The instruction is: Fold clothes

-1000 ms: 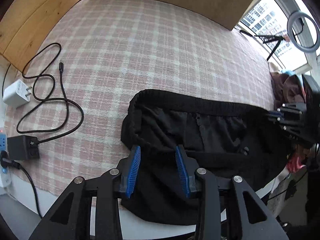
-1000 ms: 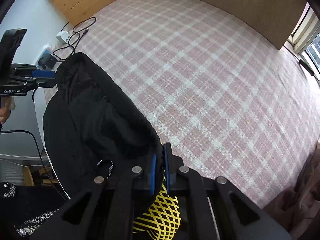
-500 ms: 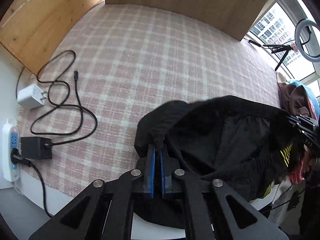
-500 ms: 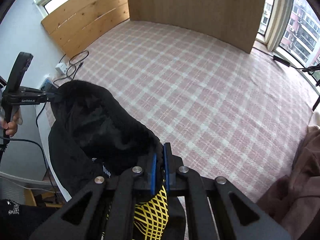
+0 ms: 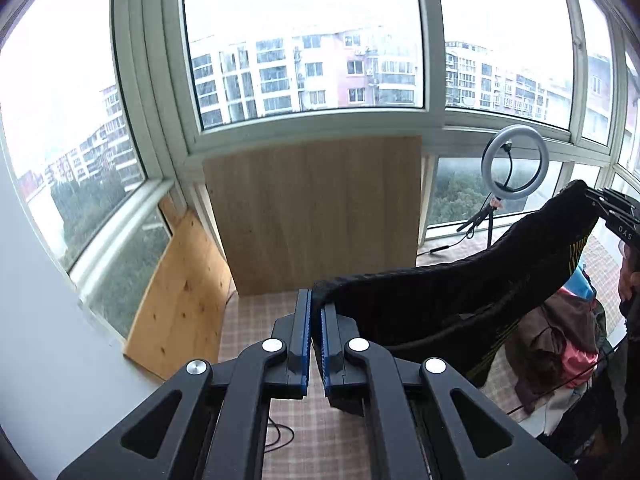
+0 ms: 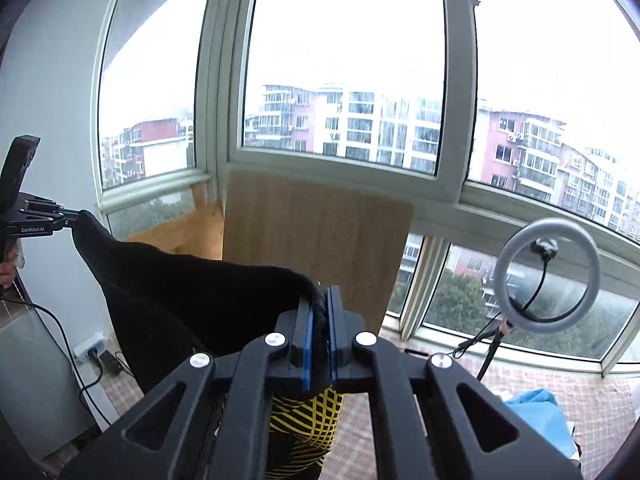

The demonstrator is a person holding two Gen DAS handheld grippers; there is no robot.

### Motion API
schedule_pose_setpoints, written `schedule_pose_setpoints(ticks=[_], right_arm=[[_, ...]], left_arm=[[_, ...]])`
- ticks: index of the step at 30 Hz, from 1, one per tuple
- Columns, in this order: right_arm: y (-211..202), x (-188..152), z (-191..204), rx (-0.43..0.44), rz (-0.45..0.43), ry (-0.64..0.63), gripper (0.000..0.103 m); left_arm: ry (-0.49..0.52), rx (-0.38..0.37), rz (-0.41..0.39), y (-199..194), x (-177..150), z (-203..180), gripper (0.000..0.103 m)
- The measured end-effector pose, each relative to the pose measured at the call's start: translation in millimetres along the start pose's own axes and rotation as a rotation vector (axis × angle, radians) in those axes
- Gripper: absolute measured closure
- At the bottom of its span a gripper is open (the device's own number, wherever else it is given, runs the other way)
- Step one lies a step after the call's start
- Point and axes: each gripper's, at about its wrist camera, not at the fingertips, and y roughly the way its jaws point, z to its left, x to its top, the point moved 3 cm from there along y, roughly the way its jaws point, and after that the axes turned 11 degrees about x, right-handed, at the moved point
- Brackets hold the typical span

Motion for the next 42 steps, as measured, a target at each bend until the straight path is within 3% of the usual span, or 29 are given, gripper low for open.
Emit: schedule_pose_setpoints(ticks=[2, 7, 11, 15, 20, 25, 27, 29, 30, 32, 35, 38, 40, 42], right_arm=[[-25.0, 8.3, 3.5, -0.016, -0.036, -0.001, 0.097], [-75.9, 7.4, 23.7, -0.027, -0.092, -0.023, 0.097], [-98.6, 0.2, 46.9, -0.016, -0.125, -0.042, 0.097], [-90.6, -2.4, 50.6, -0.018, -0.120, -0.024, 0.097], [-30.1, -19.3, 15.7, -0.031, -0.034, 0.088, 0.097], [97.7, -74.8, -59.8, -0.110, 0.142, 0.275, 0.097], [164.7, -105.4, -98.8, -0.185, 0.246, 0.330, 0.097], [240.5, -144.6, -137.2, -0.269, 0.415, 0.380, 0.095], [273.1, -169.3, -154.5, -0.269, 0.505, 0.440, 0.095], [301.6, -210.2, -170.8, -0.229, 0.592, 0.539, 0.091], [324.1, -261.5, -184.5, -0.163, 0.662, 0.645, 0.083], [311.2, -279.8, -182.5, -0.104, 0.632, 0.615, 0.073], [302.1, -284.9, -189.6, -0.008, 0.571, 0.674, 0.071], [297.0, -279.2, -198.2, 0.039, 0.502, 0.720, 0.071]], left_arm=[[0.037, 0.011, -0.077, -28.5, 27.7, 1.6, 0.099], [0.075, -0.006, -0.146, -63.6, 24.6, -3.3, 0.099], [0.104, -0.007, -0.155, -70.9, 25.5, 2.4, 0.099], [0.116, -0.016, -0.123, -53.5, 33.2, 9.8, 0.099], [0.132, -0.066, 0.026, 46.5, 40.5, 4.8, 0.099], [0.201, -0.082, 0.285, 232.2, 19.6, -41.3, 0.099], [0.226, -0.060, 0.402, 316.8, 2.9, -63.8, 0.092], [0.237, -0.025, 0.511, 393.5, -20.7, -84.2, 0.086], [0.226, -0.041, 0.567, 421.7, -34.5, -91.7, 0.086], [0.205, -0.118, 0.634, 452.1, -59.1, -101.7, 0.086], [0.229, -0.160, 0.643, 461.6, -80.5, -106.9, 0.084], [0.196, -0.244, 0.652, 466.8, -86.8, -100.1, 0.072], [0.114, -0.355, 0.700, 474.5, -84.7, -96.2, 0.069], [0.131, -0.320, 0.650, 474.5, -77.5, -95.1, 0.069]])
